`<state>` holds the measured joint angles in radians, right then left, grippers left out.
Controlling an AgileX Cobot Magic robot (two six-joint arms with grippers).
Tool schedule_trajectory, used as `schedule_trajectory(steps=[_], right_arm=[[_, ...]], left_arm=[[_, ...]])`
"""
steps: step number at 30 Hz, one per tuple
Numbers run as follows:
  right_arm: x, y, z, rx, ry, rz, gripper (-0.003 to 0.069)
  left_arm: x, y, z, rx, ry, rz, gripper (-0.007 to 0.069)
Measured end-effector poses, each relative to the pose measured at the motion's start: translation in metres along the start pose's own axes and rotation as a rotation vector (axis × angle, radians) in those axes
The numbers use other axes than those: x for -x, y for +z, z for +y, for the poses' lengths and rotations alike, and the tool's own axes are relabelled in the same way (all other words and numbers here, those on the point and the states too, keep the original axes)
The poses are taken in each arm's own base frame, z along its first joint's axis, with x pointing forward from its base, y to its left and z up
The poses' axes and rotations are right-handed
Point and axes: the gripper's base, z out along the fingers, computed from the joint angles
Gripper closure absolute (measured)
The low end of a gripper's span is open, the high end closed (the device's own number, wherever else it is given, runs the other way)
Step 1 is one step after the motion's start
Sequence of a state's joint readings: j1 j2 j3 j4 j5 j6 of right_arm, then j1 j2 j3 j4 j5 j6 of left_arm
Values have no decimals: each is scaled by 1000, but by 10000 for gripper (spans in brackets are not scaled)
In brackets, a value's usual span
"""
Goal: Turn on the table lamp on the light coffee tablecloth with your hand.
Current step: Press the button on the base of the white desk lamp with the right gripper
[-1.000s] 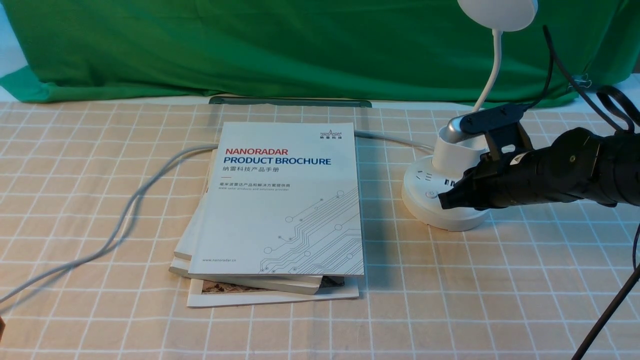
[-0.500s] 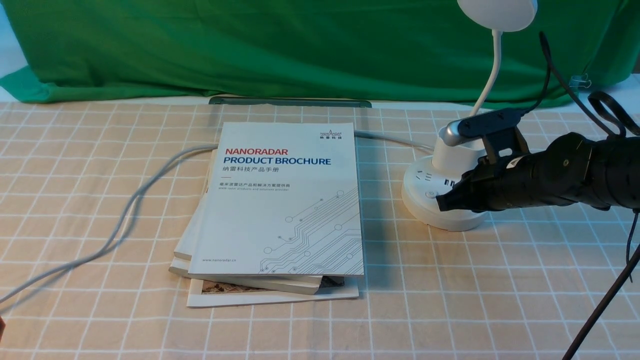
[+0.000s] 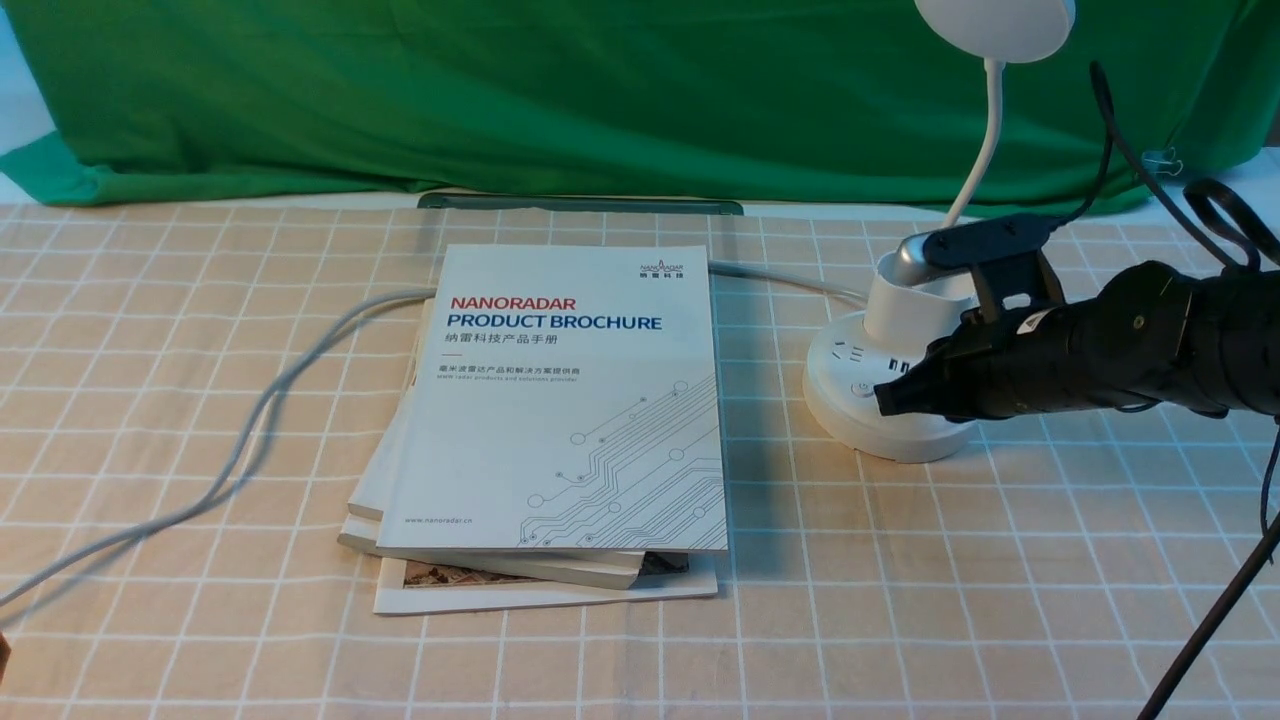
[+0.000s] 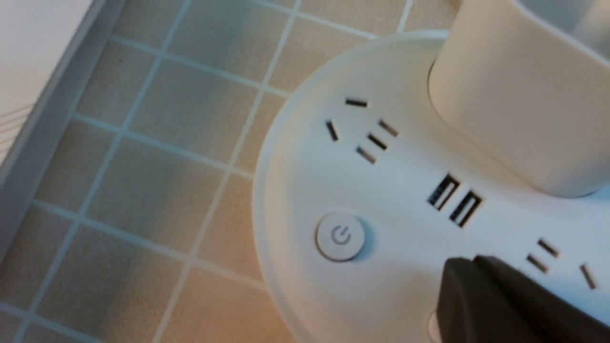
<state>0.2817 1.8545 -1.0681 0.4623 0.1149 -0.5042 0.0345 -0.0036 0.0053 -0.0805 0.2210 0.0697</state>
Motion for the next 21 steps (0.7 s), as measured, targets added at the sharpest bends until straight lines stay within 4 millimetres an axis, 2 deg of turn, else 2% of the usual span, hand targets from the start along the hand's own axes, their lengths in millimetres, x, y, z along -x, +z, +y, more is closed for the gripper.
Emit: schedule_trajectory(steps=[3,6,21], right_arm=[[9,-13,0,0,-14,-37,631],[11,-16,1,-1,-17,-47,631],[-7,8,0,5,-22,37,631]], left_arm=[[0,0,0,0,0,0,603],[0,0,0,0,0,0,603],[0,0,0,0,0,0,603]])
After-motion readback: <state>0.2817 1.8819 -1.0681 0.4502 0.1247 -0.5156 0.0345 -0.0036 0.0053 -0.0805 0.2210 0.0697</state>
